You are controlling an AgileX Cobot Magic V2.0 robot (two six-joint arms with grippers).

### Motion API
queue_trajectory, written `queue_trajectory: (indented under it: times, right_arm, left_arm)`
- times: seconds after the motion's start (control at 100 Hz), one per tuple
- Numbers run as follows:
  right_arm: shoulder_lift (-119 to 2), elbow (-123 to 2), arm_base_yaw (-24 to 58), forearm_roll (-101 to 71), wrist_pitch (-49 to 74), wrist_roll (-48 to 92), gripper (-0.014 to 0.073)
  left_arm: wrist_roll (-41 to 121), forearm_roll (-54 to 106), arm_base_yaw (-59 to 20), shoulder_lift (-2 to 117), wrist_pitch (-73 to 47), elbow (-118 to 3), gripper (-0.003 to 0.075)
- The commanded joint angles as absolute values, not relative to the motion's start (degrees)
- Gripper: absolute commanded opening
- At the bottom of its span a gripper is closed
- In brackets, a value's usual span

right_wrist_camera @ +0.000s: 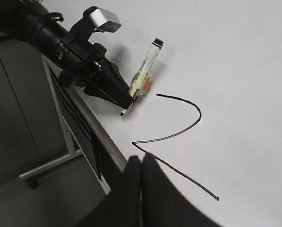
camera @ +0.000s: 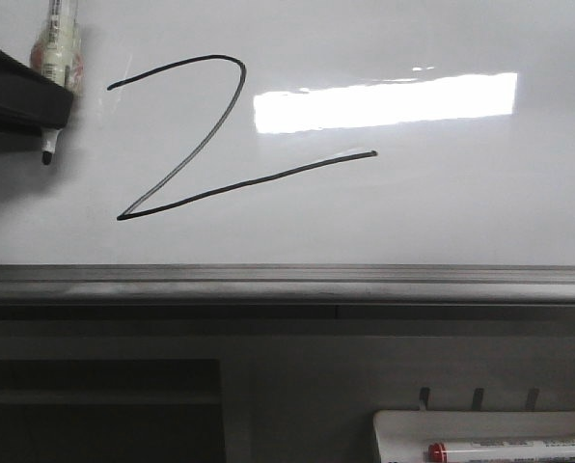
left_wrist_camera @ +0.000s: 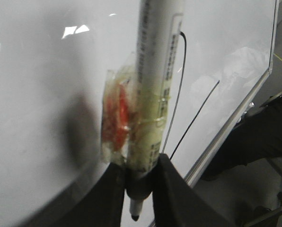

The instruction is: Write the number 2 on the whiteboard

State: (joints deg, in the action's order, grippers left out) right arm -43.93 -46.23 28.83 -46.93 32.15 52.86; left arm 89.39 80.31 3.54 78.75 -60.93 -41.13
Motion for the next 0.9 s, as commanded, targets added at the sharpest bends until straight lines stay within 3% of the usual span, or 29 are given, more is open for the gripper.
queue_trajectory:
  times: [0.0, 0.89]
  right_arm:
    - [-43.44, -47.64, 28.43, -48.86, 29.41, 52.87, -0.0071]
    - [-43.44, -47.64, 28.43, -50.92, 30.78, 52.87, -0.0071]
  left_arm:
    - [89.71, 83.35, 3.19, 79.08, -61.06, -44.19, -0.002]
    - [80.81, 83.0, 3.19, 86.98, -56.33, -49.1, -0.0017]
